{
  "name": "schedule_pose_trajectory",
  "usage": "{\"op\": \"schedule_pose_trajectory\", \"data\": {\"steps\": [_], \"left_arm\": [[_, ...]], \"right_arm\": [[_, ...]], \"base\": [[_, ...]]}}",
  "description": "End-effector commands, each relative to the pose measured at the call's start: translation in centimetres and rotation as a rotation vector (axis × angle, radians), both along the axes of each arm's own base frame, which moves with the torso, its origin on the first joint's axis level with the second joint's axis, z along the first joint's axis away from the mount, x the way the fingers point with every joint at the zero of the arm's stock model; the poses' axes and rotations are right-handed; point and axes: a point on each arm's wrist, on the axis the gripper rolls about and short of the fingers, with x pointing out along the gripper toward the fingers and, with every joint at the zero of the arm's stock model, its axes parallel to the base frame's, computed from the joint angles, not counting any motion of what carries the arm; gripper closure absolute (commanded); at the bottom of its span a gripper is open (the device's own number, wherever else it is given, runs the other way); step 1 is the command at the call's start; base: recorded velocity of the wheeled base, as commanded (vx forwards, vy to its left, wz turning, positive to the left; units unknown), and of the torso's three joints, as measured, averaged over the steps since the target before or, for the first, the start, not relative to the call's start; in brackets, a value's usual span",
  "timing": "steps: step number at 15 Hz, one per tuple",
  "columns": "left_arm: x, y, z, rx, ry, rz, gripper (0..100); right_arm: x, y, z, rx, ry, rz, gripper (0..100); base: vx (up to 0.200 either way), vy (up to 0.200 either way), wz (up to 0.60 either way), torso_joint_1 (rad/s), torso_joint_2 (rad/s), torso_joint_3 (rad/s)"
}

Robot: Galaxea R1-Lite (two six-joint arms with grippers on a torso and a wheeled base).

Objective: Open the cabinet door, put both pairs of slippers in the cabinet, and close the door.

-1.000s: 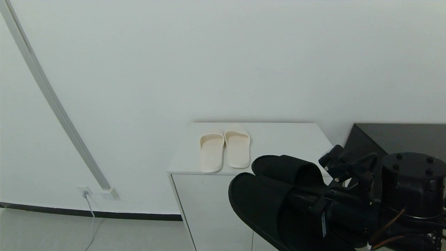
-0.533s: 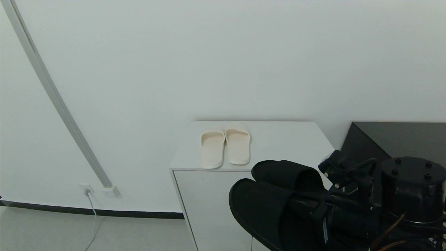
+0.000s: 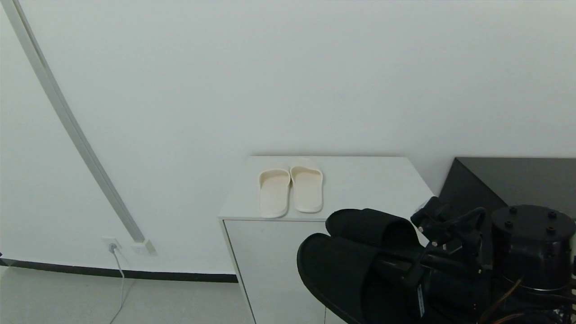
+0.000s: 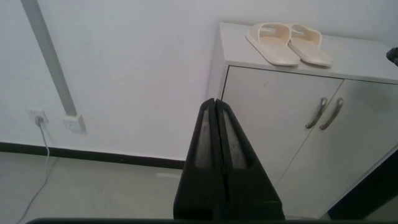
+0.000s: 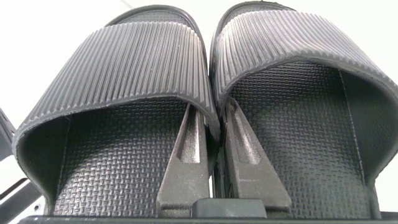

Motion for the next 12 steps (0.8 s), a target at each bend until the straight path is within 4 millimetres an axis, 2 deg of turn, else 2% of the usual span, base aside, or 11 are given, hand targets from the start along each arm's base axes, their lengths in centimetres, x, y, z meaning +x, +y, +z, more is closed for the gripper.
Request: {"op": "schedule_pose_trajectory", "data": {"steps": [1,4,12], "left_arm": [[0.01,0.00,0.01,0.000,0.001,0.001,100],[0.01,0.00,0.01,0.000,0.001,0.001,100],[0.01,0.00,0.01,0.001,0.001,0.001,100]], "right_arm": [[0.05,0.04,-0.11,-0.003,0.003,-0.001,100],[-0.05,0.05,-0.23,-0.006,0.006,0.002,100],[-0.35,0.15,-0.45,-0.014,0.012,0.011,100]], "base": [[0.000,0.000,0.00,0.000,0.00,0.000],[0.000,0.000,0.00,-0.058,0.13,0.081],[0.000,0.000,0.00,-0.170,0.39,0.217]]}}
